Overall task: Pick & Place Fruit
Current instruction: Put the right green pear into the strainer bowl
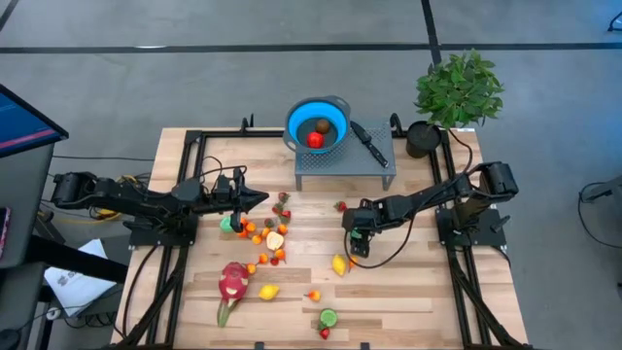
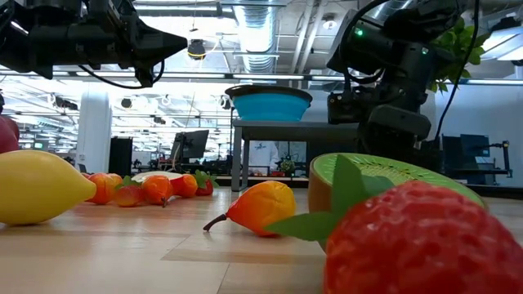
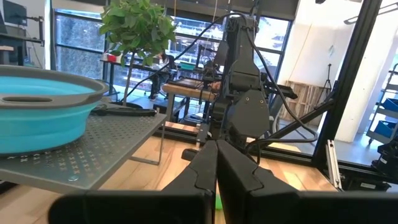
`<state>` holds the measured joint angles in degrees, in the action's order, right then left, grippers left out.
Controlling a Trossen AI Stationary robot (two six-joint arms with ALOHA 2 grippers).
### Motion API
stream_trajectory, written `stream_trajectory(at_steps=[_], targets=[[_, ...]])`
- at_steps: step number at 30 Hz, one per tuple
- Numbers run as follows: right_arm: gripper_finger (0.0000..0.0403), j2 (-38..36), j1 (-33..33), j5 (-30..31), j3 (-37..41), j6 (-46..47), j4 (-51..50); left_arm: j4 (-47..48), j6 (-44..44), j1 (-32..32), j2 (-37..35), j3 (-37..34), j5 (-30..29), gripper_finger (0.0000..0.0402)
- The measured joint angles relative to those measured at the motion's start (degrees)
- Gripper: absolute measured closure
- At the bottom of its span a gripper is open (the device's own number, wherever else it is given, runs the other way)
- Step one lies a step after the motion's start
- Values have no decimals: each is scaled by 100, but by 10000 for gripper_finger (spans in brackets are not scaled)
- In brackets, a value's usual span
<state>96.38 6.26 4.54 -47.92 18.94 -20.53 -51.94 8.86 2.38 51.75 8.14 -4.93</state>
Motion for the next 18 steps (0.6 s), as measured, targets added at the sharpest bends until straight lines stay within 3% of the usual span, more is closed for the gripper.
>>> stream_trajectory(at_steps=[18], targets=[[124,-2,0,0,0,13,2,-1,0,2,0,0,2,401]])
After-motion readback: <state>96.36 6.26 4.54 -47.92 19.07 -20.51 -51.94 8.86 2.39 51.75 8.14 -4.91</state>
